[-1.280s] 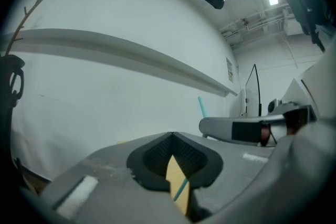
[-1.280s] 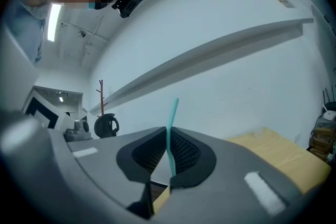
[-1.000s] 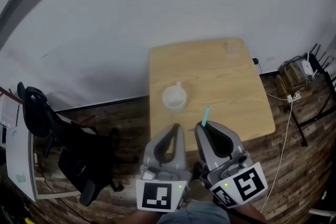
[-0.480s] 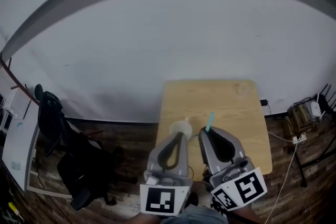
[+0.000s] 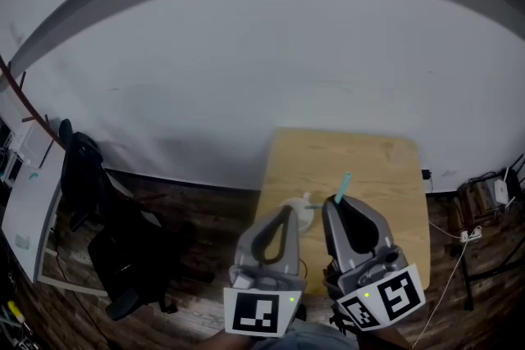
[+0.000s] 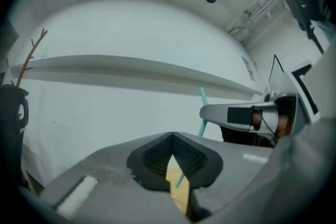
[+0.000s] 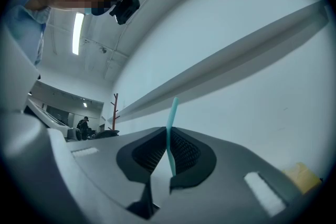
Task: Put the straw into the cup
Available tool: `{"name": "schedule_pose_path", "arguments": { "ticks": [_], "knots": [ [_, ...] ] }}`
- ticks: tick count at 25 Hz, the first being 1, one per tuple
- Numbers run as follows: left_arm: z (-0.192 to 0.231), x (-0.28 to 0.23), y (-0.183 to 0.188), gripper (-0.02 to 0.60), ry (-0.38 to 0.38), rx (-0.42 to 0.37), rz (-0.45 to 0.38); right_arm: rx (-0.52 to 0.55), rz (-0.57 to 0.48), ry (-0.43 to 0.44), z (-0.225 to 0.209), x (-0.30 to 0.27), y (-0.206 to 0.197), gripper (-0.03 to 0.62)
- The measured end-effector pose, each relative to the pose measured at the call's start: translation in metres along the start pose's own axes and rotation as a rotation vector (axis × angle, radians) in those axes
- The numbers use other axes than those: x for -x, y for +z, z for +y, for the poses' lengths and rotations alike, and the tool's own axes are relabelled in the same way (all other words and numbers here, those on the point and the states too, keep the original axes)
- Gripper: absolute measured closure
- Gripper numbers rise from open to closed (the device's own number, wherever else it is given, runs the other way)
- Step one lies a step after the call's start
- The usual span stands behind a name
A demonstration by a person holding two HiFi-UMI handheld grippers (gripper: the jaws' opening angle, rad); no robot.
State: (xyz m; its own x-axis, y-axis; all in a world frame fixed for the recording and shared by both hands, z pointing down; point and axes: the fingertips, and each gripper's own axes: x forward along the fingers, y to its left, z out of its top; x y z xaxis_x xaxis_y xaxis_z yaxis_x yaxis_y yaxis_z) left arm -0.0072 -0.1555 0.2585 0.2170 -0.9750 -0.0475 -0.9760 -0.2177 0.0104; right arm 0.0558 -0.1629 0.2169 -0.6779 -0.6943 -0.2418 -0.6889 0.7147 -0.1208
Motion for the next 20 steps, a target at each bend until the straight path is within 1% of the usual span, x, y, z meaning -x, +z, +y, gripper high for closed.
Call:
{"name": "schedule_pose_path", "arguments": {
  "ticks": [2, 7, 12, 15, 17, 20],
  "knots": [
    [0.009, -0.005, -0.007, 0.565, 0.001, -0.005, 0.01, -0.003, 0.014, -0.01, -0.004, -0.01, -0.009, 0.563],
    [0.029, -0.023, -0.016, 0.565, -0.015, 0.016, 0.026, -0.006, 0.047, -0.038, -0.008, -0.03, -0.024, 0.564],
    [0.039, -0.043, -0.005, 0.565, -0.045, 0.019, 0.004, 0.008, 0.038, -0.05, -0.009, -0.046, -0.018, 0.564],
    [0.042, -0.056, 0.004, 0.565, -0.068, 0.008, -0.01, 0.015, 0.028, -0.061, -0.012, -0.056, -0.011, 0.563],
    [0.043, -0.064, 0.003, 0.565, -0.082, 0.01, -0.002, 0.013, 0.035, -0.075, -0.017, -0.06, -0.012, 0.565],
    [0.043, -0.073, -0.009, 0.565, -0.096, 0.022, 0.028, 0.0, 0.061, -0.098, -0.025, -0.063, -0.023, 0.565]
  ]
}}
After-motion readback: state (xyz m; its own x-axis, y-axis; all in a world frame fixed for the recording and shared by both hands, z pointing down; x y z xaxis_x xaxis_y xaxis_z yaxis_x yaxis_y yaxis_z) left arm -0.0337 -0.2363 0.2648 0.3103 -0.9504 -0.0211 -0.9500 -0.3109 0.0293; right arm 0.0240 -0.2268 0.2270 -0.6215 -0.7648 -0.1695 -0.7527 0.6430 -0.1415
